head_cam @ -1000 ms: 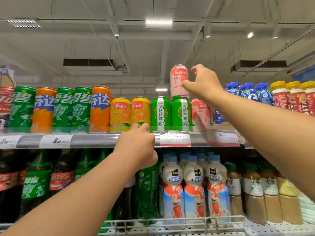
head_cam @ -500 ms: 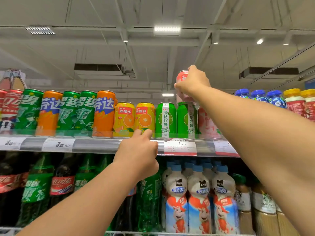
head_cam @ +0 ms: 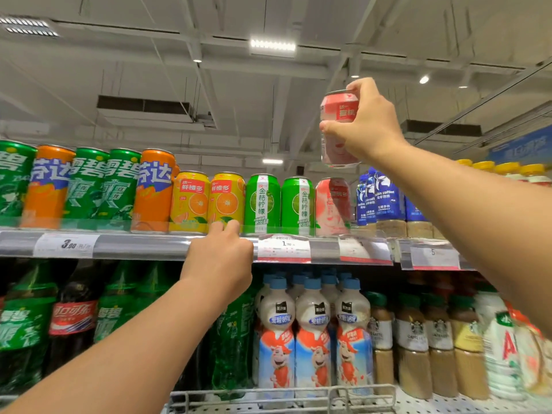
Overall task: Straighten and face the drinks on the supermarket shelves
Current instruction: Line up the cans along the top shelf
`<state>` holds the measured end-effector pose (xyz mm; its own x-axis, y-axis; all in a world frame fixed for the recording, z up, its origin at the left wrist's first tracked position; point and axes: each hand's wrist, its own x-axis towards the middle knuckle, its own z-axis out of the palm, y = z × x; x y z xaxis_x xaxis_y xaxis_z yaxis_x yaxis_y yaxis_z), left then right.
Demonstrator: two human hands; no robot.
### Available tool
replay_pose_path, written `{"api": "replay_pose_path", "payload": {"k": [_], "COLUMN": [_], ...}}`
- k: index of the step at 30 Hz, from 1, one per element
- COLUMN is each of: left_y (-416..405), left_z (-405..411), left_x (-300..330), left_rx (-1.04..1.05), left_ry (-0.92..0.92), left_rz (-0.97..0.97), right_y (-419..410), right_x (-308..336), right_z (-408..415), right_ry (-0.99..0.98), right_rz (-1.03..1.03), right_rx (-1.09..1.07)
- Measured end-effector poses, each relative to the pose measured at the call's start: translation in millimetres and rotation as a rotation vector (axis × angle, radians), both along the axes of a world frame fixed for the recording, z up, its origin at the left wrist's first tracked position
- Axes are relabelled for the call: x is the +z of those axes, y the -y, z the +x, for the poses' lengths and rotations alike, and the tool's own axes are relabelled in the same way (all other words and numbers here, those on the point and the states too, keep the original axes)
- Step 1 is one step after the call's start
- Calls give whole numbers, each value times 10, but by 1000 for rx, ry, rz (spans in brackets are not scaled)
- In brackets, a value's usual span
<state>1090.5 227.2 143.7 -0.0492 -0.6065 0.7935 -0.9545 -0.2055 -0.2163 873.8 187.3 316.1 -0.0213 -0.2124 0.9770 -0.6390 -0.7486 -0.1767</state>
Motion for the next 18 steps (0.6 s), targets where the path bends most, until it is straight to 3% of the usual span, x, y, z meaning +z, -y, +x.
{"api": "replay_pose_path", "payload": {"k": [8, 18], "left_y": [7, 19], "left_z": [-146, -145], "left_x": [-31, -64], "left_rx": [78, 95], "left_ry": [35, 49], "left_rz": [23, 39], "right_y": [128, 469], "right_x": [-293, -545], "right_z": [-490, -454], "right_ry": [33, 40], "right_rz": [81, 138], "right_rx": [-95, -95]}}
